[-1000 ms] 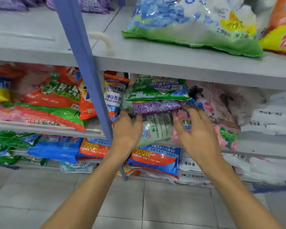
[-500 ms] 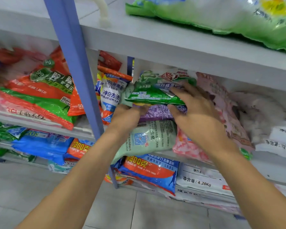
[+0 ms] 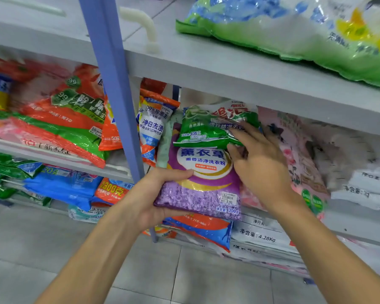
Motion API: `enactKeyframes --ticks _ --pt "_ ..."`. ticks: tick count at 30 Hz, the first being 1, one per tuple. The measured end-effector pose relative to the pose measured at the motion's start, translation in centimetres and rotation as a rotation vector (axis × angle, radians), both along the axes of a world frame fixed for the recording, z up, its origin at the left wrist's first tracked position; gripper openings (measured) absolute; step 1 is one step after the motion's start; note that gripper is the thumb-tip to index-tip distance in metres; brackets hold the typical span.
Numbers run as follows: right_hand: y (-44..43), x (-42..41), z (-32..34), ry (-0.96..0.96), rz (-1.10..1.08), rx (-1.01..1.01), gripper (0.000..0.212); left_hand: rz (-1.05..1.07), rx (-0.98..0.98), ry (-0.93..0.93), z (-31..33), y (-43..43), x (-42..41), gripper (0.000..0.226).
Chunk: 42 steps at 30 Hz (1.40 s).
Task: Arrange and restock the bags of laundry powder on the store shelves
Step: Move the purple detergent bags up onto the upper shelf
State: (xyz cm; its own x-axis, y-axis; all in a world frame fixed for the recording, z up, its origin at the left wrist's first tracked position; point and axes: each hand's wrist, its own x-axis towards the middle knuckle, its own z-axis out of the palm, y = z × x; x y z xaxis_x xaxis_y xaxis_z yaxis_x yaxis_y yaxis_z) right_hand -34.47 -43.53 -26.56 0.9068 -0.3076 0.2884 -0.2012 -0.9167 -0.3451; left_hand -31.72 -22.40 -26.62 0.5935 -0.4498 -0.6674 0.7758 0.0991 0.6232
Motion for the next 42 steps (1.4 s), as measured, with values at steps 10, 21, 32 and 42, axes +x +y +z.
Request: enactKeyframes --ticks 10,21,32,42 --pt "6.3 -10.1 1.4 -0.071 -0.272 0.824 0.050 -0.024 -0.158 -0.019 1.1 3.0 -5.2 0.076" --pt "7.2 -13.2 7.6 0.133 -0.227 1.819 0.053 -0.127 -0.074 -0.298 7.7 4.5 -9.1 0.069" --pt "8.9 -14.1 14.9 0.003 0.053 1.839 0.043 -0.005 0.016 -0.453 15.9 6.9 -11.1 0.047" --pt "15.6 -10.0 20.5 0.005 0.308 1.604 0.034 0.191 -0.089 -0.444 20.1 13.6 -8.1 0.050"
